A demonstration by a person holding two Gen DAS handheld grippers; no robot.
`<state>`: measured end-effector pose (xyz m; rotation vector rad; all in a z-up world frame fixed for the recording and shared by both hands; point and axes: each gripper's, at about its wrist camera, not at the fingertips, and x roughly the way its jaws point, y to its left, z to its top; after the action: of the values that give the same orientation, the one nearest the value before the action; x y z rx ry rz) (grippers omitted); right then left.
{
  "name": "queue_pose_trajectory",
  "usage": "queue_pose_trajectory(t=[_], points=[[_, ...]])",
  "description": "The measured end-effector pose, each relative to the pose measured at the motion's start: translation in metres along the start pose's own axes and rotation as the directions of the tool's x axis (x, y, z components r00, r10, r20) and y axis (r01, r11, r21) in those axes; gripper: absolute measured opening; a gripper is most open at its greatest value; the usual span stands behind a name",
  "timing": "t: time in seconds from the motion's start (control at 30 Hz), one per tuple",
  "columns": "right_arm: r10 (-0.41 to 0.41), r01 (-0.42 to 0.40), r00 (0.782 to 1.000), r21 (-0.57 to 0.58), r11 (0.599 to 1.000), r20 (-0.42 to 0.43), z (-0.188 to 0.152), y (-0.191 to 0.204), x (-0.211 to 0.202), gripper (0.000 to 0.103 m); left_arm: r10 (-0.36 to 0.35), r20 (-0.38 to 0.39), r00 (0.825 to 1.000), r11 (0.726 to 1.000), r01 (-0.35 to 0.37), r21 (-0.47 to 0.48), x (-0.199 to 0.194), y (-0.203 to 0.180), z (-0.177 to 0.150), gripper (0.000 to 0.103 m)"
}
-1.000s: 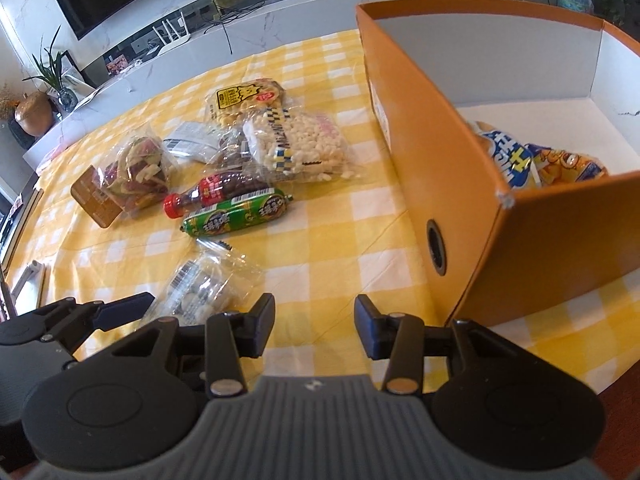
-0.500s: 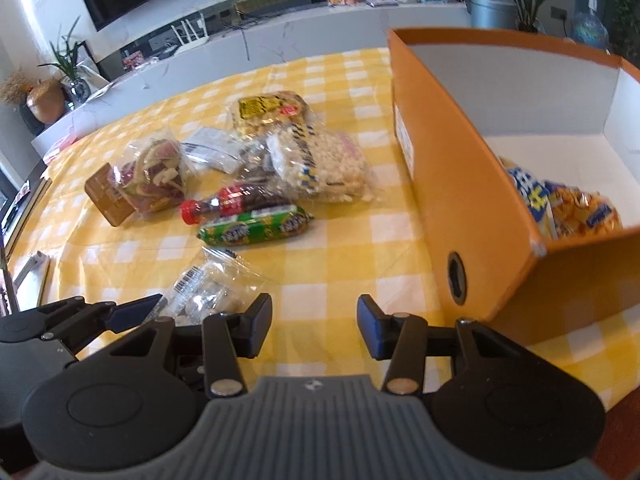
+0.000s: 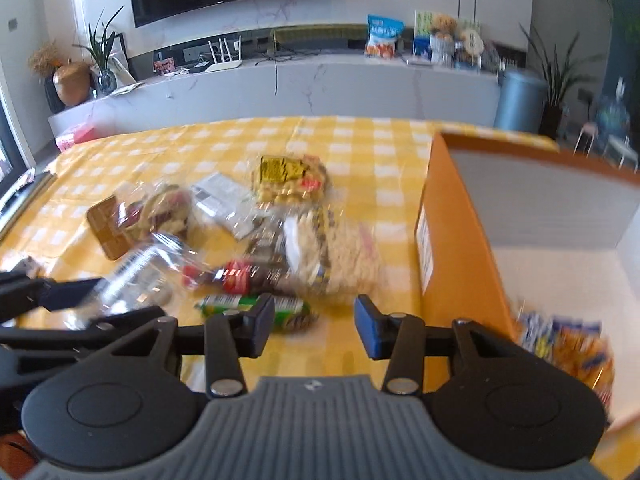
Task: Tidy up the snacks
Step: 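Grasp the white peanut snack bag with the right gripper and lift it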
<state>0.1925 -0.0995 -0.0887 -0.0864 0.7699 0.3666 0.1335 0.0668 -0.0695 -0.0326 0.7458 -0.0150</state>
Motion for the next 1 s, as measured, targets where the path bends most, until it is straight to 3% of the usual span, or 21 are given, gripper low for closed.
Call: queue_pose_trajectory(t=[0.17, 0.33, 0.57, 0.7, 0.87, 0.93, 1.0], points=[[-0.018, 0.019, 1.000, -0.063, 0.998, 0.008, 0.015, 0.007, 0.017, 0.044, 0.010, -0.004, 1.000, 1.000, -0.010, 0.000, 0.013, 0.007, 0.008, 0.063], [-0.032, 0.030, 0.999, -0.098, 0.995, -0.016, 0.022, 0.014, 0.040, 0.056, 0.014, -0.012, 1.000, 1.000, -0.014, 0.000, 0.024, 0.010, 0.012, 0.063], [-0.068, 0.063, 0.997, -0.112, 0.992, -0.047, 0.025, 0.013, 0.063, 0.057, 0.006, -0.015, 1.000, 1.000, -0.006, -0.010, 0.032, 0.011, 0.014, 0.063], [-0.080, 0.074, 0.996, -0.155, 0.985, -0.033, 0.025, 0.017, 0.066, 0.065, 0.003, -0.017, 1.000, 1.000, -0.003, -0.010, 0.034, 0.009, 0.015, 0.063], [-0.053, 0.045, 0.997, -0.123, 0.991, -0.057, 0.029, 0.014, 0.072, 0.063, 0.000, -0.019, 1.000, 1.000, 0.000, -0.013, 0.033, 0.009, 0.014, 0.063], [-0.035, 0.029, 0.997, -0.087, 0.996, -0.075, 0.032, 0.010, 0.076, 0.054, 0.002, -0.020, 1.000, 1.000, -0.002, -0.016, 0.033, 0.009, 0.014, 0.063], [-0.053, 0.045, 0.996, -0.098, 0.994, -0.074, 0.033, 0.012, 0.077, 0.053, 0.003, -0.021, 1.000, 1.000, -0.003, -0.019, 0.033, 0.009, 0.014, 0.063]])
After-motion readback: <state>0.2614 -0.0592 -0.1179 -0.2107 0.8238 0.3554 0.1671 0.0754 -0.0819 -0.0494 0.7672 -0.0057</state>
